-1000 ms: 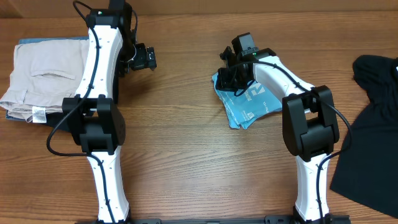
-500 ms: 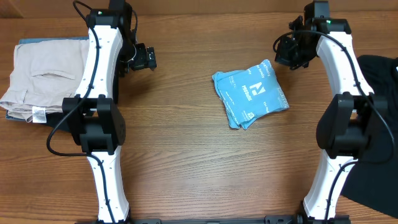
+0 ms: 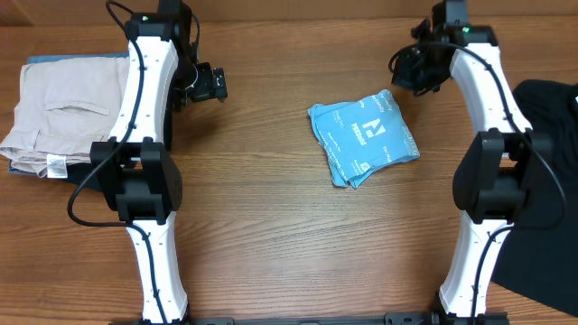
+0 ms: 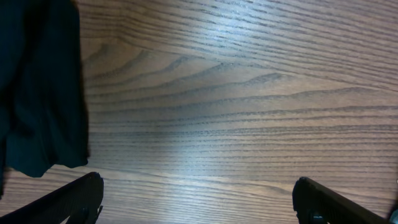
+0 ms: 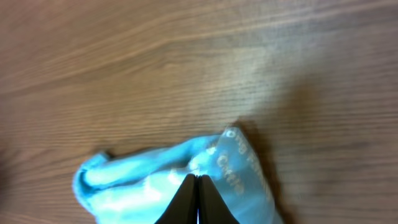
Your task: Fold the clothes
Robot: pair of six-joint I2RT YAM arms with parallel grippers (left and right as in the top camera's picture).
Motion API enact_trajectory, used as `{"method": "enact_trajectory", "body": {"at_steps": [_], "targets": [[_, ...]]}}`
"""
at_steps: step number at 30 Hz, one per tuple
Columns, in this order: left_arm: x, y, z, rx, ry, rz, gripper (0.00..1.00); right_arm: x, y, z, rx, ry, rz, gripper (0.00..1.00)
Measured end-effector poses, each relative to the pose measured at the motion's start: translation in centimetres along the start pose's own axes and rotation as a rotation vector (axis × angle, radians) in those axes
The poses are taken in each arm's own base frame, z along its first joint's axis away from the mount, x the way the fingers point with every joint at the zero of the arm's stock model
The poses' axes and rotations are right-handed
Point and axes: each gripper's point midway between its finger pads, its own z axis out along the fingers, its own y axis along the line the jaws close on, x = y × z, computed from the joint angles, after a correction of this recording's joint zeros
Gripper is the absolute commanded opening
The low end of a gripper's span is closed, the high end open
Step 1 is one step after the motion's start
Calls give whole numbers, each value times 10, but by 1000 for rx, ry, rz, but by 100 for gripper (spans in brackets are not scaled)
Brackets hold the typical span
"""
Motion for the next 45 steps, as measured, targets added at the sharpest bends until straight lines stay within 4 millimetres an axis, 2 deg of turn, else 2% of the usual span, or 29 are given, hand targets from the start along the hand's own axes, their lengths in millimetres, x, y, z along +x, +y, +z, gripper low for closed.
{"method": "enact_trajectory", "body": {"at_steps": [2,4,7,12,14,17,19,22,23,24,25,26,27,28,29,30,31,33,34,37,39,40,42,45], "targets": [[0,0,0,0,1,0,100,21,4,-27,17,71,27,4],[0,0,0,0,0,0,100,49,0,-42,45,169,66,4],[0,0,0,0,0,0,100,75,-15,-44,104,273,109,4],[0,0,0,0,0,0,100,114,-39,-17,163,398,144,4],[0,0,0,0,-1,0,100,127,-54,3,193,417,147,4],[0,0,0,0,-1,0,100,135,-72,30,225,388,132,4],[0,0,0,0,0,0,100,137,-70,31,214,389,131,4],[0,0,0,0,0,0,100,133,-56,22,147,404,119,5],[0,0,0,0,0,0,100,122,-46,10,122,385,112,9],[0,0,0,0,0,0,100,106,-36,-6,102,343,96,18],[0,0,0,0,0,0,100,95,-30,-22,99,309,86,32],[-8,-2,0,8,-34,3,100,80,-28,-44,117,256,73,52],[-20,-5,-1,20,-80,7,100,69,-32,-66,158,203,82,75],[-34,-9,-3,34,-141,14,100,61,-44,-84,213,160,99,90],[-42,-11,-4,45,-172,17,100,56,-54,-93,249,133,122,95],[-44,-13,-5,55,-178,19,100,52,-73,-103,301,109,153,100],[-43,-19,-5,87,-176,22,100,51,-90,-109,332,98,190,100],[-41,-36,-7,187,-159,34,100,49,-106,-115,361,87,222,100],[-39,-56,-12,294,-151,52,100,49,-124,-122,389,74,262,100],[-31,-105,-20,443,-143,128,100,45,-140,-129,409,50,294,100],[-8,-155,-19,483,-120,225,100,43,-142,-129,411,39,294,100],[14,-192,-17,487,-107,294,100,43,-142,-129,411,39,294,100],[31,-227,-14,461,-130,352,100,42,-142,-129,411,38,293,100],[71,-291,-1,386,-190,485,100,42,-142,-129,412,39,294,100]]}}
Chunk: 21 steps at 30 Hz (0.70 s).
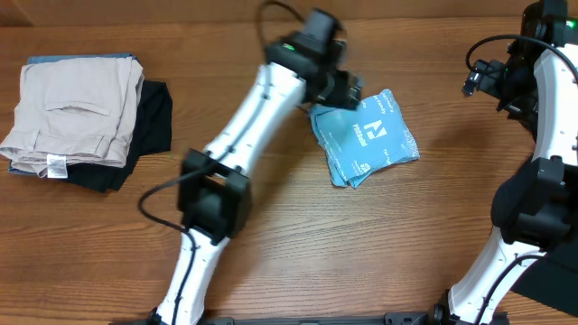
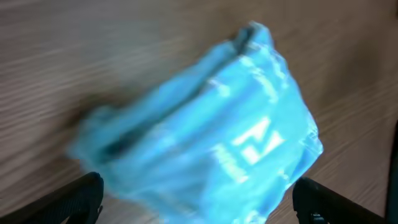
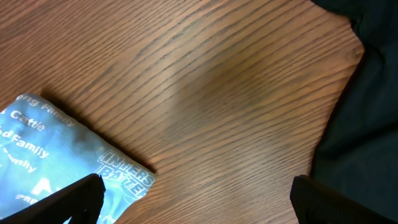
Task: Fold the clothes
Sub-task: 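Reach the left gripper to the folded blue bundle and grasp it, then carry the bundle left and place it on the clothes stack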
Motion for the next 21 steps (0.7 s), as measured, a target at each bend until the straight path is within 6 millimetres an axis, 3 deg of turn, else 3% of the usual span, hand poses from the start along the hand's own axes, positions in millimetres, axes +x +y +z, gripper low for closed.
{"method": "enact_trajectory", "body": {"at_steps": [2,4,5,9,11,13,17,21], "targets": [[15,-15,29,-55,23,51,100,0,0,0,0,0,0,100],[31,-3,61,-142,66,95,100,0,0,0,0,0,0,100],[32,4,67,-172,70,105,100,0,0,0,0,0,-1,100],[18,41,62,-318,44,231,100,0,0,0,0,0,0,100],[15,49,60,-332,55,327,100,0,0,0,0,0,0,100],[17,49,63,-317,74,392,100,0,0,0,0,0,0,100],[34,50,88,-251,144,453,100,0,0,0,3,-1,-1,100],[39,47,88,-220,164,466,100,0,0,0,3,-1,0,100]]}}
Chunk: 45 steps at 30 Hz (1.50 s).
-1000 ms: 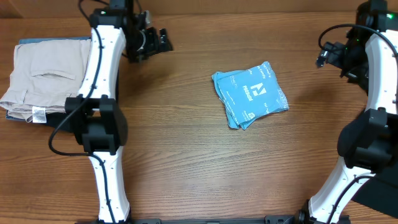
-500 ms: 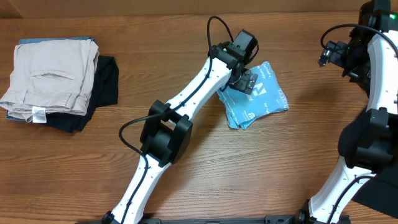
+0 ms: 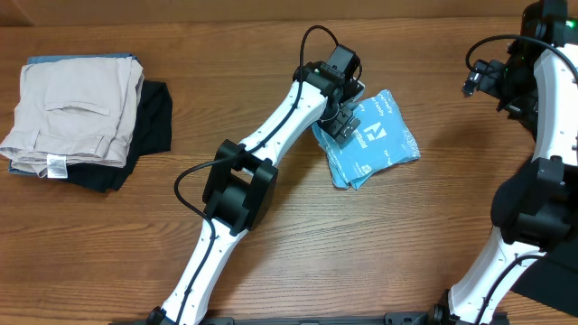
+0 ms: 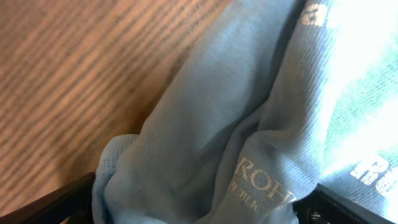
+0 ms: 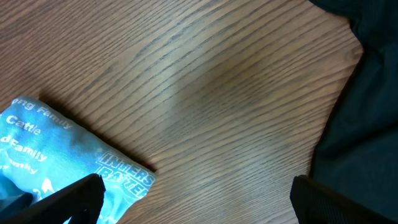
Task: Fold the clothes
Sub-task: 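Carry the bundle left and place it on the clothes stack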
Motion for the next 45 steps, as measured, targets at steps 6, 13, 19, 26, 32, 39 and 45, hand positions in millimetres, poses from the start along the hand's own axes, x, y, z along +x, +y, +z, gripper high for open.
{"method": "enact_trajectory", "body": {"at_steps": [6,13,19,26,32,39,45], "targets": [[7,-11,2,65,27,-7,4,0,0,0,0,0,0,100],[13,-11,-2,92,53,-25,4,0,0,0,0,0,0,100],[38,64,-47,43,92,-194,4,0,0,0,1,0,0,100],[51,122,-139,-39,19,-294,4,0,0,0,0,0,0,100],[72,150,-143,-96,62,-342,4,0,0,0,0,0,0,100],[86,191,-232,-233,-67,-417,4,0,0,0,0,0,0,100],[124,235,-295,-322,-148,-540,4,0,0,0,0,0,0,100]]}}
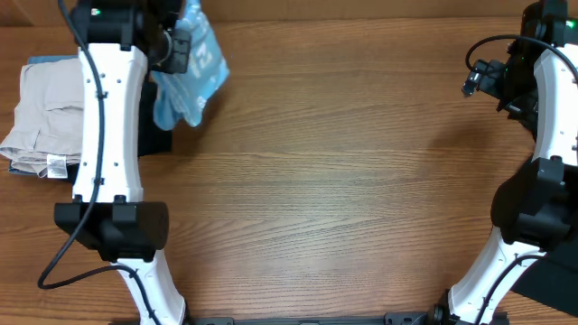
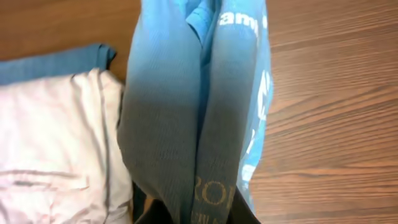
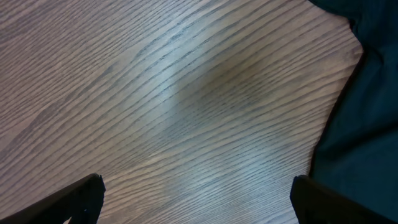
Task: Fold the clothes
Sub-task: 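Carry the bundle left and place it on the clothes stack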
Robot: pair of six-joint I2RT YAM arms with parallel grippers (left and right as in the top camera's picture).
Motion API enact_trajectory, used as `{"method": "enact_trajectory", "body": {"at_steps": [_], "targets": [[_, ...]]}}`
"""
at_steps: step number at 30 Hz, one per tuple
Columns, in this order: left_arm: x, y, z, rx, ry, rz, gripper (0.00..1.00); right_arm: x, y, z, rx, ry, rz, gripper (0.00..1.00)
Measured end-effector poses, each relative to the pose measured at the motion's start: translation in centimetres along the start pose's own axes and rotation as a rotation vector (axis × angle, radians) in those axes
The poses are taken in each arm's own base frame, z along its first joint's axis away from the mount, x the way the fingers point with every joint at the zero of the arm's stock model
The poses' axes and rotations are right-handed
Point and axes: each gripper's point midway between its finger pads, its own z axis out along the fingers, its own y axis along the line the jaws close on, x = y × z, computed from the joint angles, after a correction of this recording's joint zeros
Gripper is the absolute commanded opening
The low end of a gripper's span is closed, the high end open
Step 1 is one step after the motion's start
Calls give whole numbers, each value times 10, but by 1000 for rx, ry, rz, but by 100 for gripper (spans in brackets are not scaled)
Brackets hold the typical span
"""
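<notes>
A folded blue T-shirt with white print (image 1: 191,68) hangs from my left gripper (image 1: 177,41), which is shut on it at the far left, beside the stack of folded clothes (image 1: 68,108). In the left wrist view the blue T-shirt (image 2: 199,93) drapes down between the fingers, with the beige trousers (image 2: 56,143) of the stack to its left. My right gripper (image 3: 196,199) stands open over bare wood at the far right, nothing between its fingers.
The stack holds beige trousers on top, a blue garment and a black one (image 1: 149,135) beneath. Dark unfolded cloth (image 3: 360,112) lies at the table's right edge. A wooden table (image 1: 343,199) spans the middle.
My left gripper was at the blue T-shirt in the table's middle; now it is shut on it, holding it up at the far left by the stack. The right arm has not moved.
The folded blue T-shirt lay mid-table with my right gripper shut beside it and the left near the stack. Then the right stood open at the far right and the left was over the T-shirt, then down on it. Now the left holds it by the stack.
</notes>
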Motion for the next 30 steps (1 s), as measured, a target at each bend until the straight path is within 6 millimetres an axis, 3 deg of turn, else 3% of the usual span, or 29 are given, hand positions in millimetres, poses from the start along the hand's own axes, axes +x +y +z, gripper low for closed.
{"method": "enact_trajectory", "body": {"at_steps": [9,17,21,25,30], "targets": [[30,114,-2,-116,34,-227,4,0,0,0,0,0,0,100],[67,193,-10,-200,53,-395,4,0,0,0,0,0,0,100],[82,221,-4,-230,57,-452,4,0,0,0,0,0,0,100],[97,240,17,-247,66,-505,4,0,0,0,0,0,0,100],[139,269,42,-269,111,-666,4,0,0,0,0,0,0,100]]}}
